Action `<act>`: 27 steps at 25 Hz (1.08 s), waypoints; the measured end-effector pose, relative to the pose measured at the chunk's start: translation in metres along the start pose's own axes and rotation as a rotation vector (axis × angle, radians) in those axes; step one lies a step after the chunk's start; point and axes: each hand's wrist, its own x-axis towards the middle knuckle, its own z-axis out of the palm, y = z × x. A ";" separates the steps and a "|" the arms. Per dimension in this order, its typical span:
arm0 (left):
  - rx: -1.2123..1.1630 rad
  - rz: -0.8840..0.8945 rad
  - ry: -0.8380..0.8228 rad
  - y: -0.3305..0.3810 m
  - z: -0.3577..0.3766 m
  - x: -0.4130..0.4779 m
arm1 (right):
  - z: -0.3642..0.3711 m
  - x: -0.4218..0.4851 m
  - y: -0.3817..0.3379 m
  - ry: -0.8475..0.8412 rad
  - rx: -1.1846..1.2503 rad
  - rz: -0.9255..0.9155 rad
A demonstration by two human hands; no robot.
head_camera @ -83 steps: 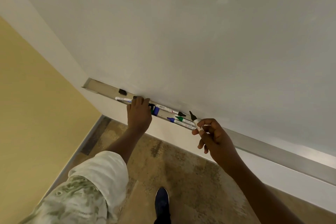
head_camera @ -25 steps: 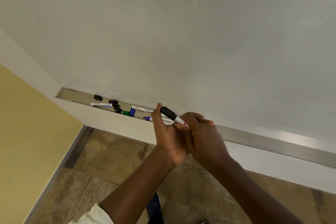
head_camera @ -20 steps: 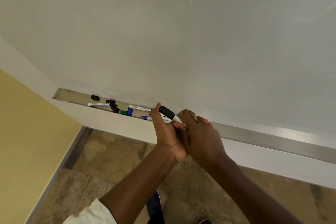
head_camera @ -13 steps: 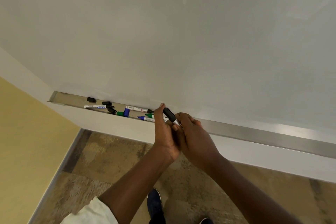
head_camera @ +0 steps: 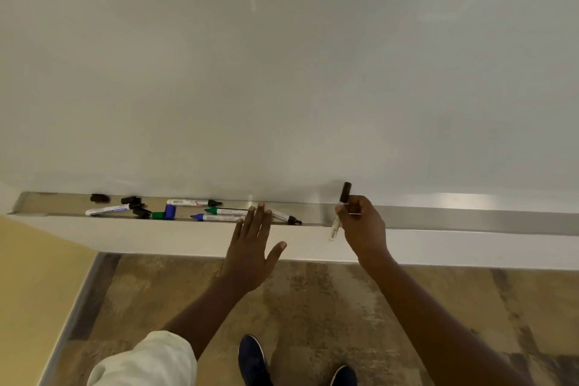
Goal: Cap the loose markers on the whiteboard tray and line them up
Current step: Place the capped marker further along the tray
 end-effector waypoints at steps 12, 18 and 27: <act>0.151 0.043 -0.061 -0.008 0.018 -0.002 | -0.042 0.040 0.056 0.281 0.763 0.727; 0.117 0.042 -0.057 -0.007 0.019 -0.002 | -0.050 0.025 0.055 0.289 0.249 0.522; 0.128 0.036 -0.057 -0.008 0.020 -0.001 | -0.042 0.026 0.114 -0.149 -0.994 -0.450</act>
